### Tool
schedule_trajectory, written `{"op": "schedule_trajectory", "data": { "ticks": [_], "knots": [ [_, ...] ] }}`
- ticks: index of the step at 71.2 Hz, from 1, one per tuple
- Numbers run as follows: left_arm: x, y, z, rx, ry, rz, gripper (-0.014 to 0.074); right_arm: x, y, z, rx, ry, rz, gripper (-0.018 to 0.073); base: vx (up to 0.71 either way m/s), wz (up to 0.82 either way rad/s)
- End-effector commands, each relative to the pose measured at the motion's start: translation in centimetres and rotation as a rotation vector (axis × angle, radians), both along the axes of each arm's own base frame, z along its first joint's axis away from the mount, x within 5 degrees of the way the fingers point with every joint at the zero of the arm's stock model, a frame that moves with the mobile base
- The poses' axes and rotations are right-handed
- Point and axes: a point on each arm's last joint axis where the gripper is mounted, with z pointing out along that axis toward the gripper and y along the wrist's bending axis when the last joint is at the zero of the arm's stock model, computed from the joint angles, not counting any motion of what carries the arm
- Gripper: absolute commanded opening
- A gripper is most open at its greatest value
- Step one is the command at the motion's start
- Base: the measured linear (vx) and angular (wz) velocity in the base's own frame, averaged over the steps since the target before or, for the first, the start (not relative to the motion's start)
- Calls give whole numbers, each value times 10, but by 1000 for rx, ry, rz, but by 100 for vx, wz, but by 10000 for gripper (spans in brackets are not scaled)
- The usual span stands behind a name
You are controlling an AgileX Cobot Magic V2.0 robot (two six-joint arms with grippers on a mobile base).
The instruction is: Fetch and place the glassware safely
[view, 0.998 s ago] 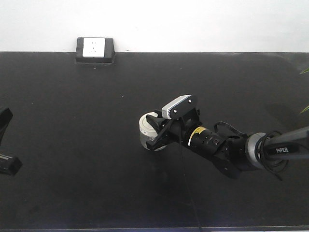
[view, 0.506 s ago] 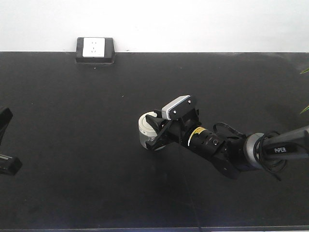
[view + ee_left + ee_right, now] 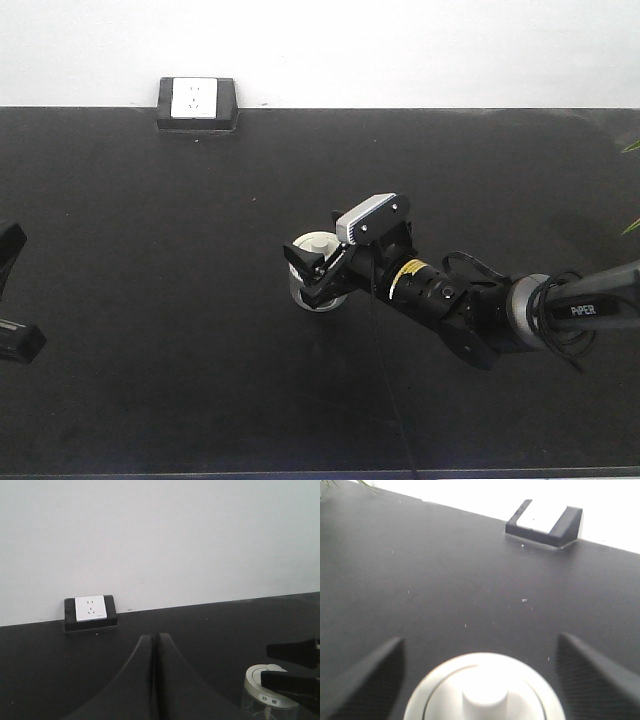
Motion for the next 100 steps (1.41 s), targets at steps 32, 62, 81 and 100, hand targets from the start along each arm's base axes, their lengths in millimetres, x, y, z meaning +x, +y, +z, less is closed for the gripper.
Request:
{"op": "schedule_trajectory", "data": {
  "ticks": [32,62,81,100],
  "knots": [
    [0,-2,17,-46,-100,-26,-7,-49,-32,59,138,-102,-112,625,0,0],
    [0,-2,17,-47,-103,-27,-7,-134,-82,113,88,-106,-233,204,0,0],
    [-1,-3,18,-48,-110,-30,-7,-182,-109,152,11,-94,-293,-7,0,0],
    [-1,-3,18,-48,-110,-30,-7,-228,-135,165,-39,-51,-347,-3,0,0]
  ]
}}
